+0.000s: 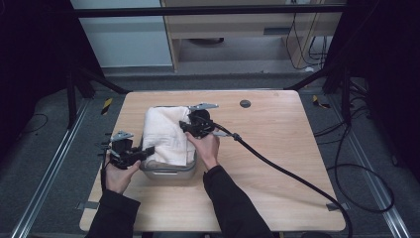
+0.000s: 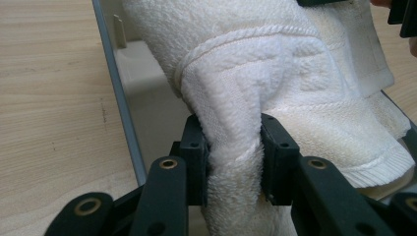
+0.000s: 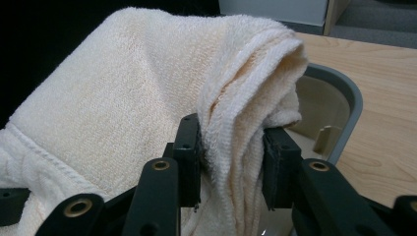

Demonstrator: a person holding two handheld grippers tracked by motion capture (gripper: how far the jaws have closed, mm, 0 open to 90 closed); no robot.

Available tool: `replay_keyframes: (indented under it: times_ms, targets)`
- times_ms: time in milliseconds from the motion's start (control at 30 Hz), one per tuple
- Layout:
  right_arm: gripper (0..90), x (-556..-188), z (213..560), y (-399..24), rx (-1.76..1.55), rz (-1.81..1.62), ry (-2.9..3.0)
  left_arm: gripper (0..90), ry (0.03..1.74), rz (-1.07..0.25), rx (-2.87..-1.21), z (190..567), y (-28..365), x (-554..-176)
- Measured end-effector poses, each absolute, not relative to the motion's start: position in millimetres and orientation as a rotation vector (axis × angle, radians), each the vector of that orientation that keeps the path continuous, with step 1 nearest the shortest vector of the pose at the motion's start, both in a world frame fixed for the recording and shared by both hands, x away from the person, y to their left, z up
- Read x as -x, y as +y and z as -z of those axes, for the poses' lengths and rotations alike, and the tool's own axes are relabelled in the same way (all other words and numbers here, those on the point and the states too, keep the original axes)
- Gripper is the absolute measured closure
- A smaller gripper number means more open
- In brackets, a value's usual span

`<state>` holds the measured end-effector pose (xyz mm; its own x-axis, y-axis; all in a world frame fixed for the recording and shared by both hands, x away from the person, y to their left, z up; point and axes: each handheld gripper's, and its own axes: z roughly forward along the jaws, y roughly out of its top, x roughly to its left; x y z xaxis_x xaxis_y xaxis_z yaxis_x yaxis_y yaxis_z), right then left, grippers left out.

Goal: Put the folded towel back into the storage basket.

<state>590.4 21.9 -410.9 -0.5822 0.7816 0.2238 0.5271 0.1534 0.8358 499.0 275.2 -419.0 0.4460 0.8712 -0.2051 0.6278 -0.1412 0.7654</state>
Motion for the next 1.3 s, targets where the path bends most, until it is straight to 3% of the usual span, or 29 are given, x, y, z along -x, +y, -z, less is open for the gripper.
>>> replay_keyframes:
  times_ms: [400,600,667,1100,1300]
  targets:
    - [64.0,-588.4,424.2,23.9,-1.245,-1.338,2.18,65.6,1.277,-0.396,-1.932,425.6,269.6,-502.5]
    - [55.3,-586.9,431.6,22.9,-1.215,-1.278,2.167,48.9,1.29,-0.428,-1.973,427.5,265.8,-505.6]
    - [53.4,-586.6,431.7,22.2,-1.21,-1.273,2.157,47.5,1.289,-0.446,-1.976,427.4,265.7,-505.2]
    - [40.3,-576.9,403.8,-16.7,-1.13,-1.355,2.022,40.4,1.168,-0.574,-1.805,398.9,274.4,-488.9]
    - [30.4,-567.1,393.0,-51.2,-1.133,-1.354,1.985,32.1,1.135,-0.608,-1.731,390.5,279.4,-480.4]
